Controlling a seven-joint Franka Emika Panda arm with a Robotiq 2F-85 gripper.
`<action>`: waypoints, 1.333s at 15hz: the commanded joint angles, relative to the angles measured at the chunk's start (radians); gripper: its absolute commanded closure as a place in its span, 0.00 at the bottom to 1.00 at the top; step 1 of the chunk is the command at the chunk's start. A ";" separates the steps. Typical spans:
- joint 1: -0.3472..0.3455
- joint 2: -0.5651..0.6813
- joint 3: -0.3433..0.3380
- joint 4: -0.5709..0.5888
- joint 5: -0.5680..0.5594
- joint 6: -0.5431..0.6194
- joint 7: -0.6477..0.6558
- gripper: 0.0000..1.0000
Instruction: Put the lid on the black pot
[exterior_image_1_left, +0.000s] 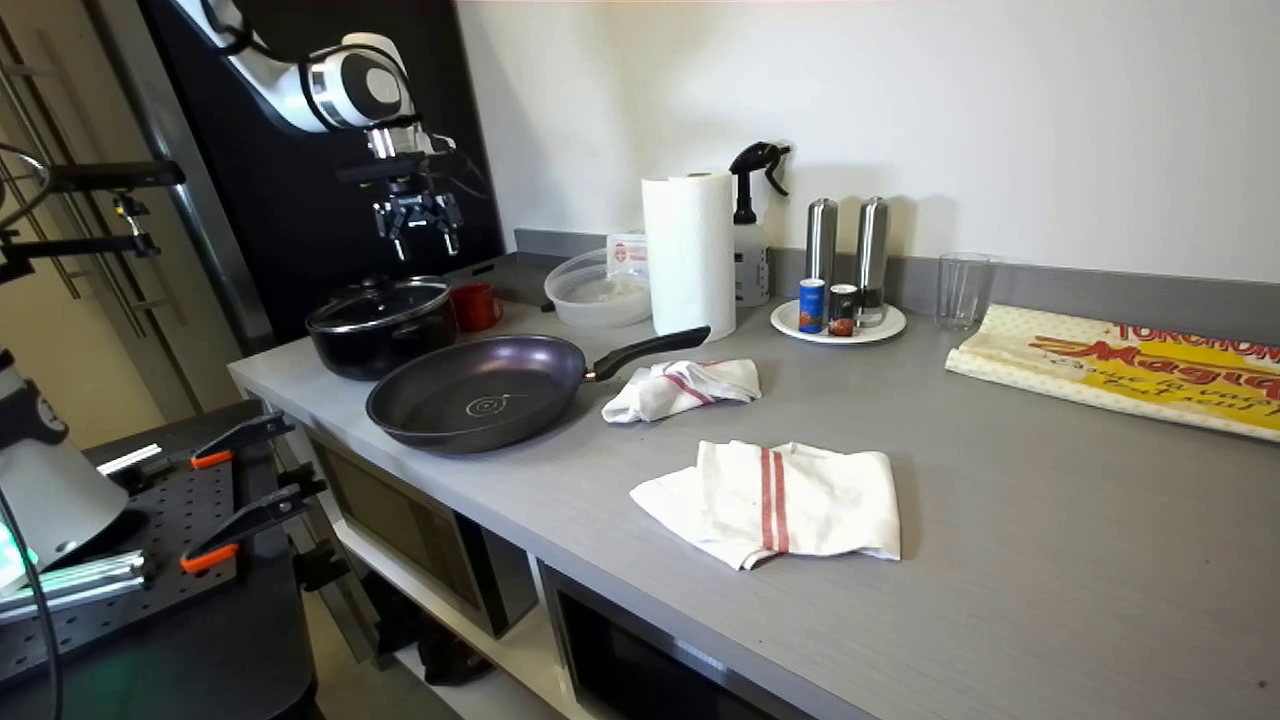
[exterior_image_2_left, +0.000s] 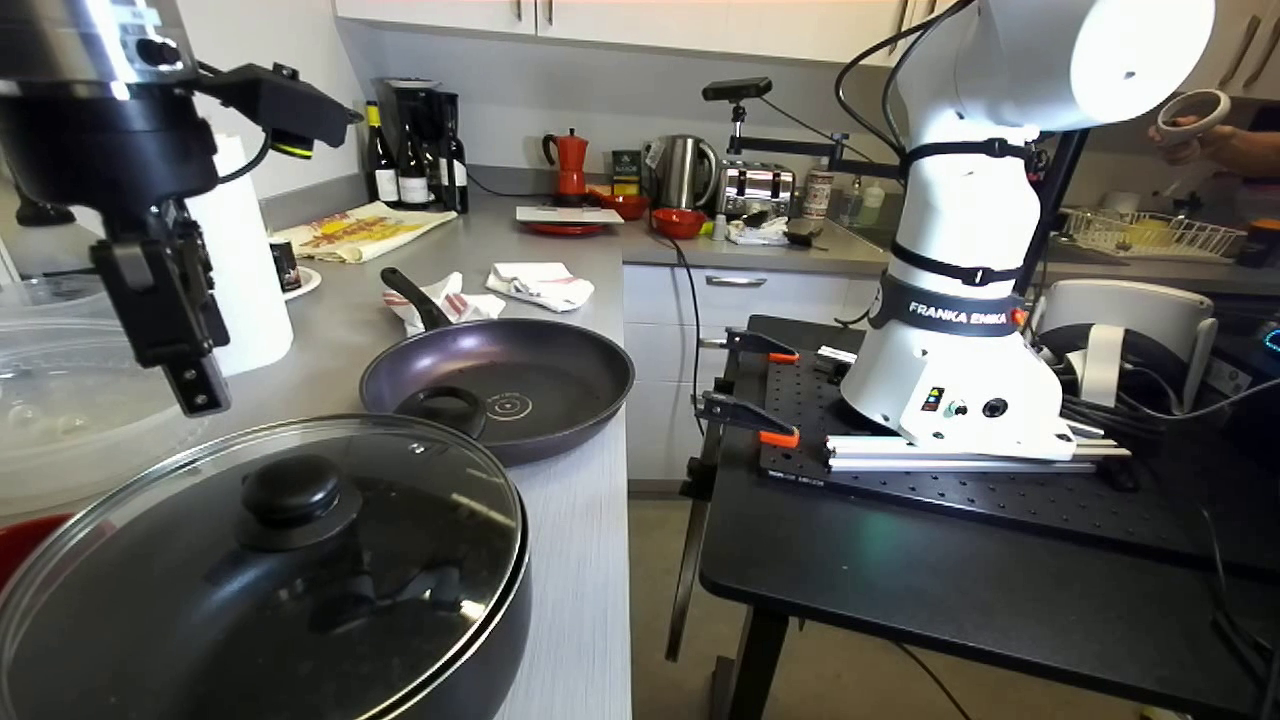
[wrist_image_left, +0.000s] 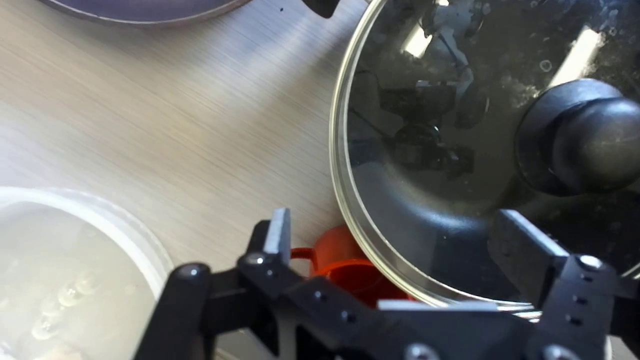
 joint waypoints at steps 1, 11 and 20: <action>-0.007 0.004 -0.015 -0.016 0.027 0.060 0.016 0.00; -0.030 0.051 -0.062 0.003 0.025 0.091 0.033 0.00; -0.042 0.101 -0.089 0.040 0.025 0.075 0.023 0.00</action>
